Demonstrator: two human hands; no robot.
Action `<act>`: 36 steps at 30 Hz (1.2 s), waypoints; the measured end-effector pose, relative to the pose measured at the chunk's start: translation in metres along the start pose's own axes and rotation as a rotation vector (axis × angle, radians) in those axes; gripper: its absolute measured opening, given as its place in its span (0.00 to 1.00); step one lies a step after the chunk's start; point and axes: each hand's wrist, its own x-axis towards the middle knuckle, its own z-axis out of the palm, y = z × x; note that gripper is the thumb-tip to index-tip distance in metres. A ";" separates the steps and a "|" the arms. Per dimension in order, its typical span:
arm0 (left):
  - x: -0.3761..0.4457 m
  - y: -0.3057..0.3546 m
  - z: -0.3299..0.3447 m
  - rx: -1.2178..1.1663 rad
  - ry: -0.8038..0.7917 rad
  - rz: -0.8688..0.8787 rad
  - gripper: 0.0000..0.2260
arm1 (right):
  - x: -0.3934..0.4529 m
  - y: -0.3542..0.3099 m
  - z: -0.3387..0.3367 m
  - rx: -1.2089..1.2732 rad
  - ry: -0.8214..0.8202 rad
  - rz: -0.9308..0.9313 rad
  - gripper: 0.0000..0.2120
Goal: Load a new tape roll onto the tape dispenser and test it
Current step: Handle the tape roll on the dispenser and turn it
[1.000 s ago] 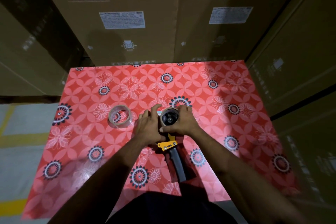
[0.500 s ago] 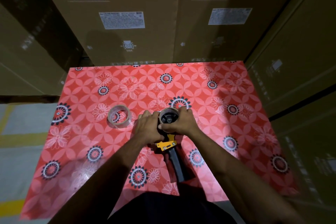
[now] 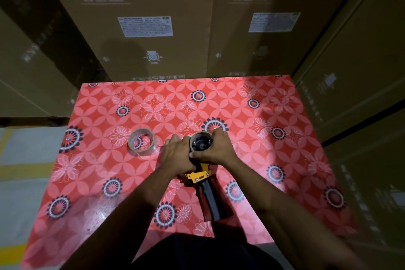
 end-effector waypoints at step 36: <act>-0.001 0.003 -0.002 0.030 -0.011 0.043 0.23 | 0.010 0.005 -0.018 -0.084 -0.154 -0.202 0.45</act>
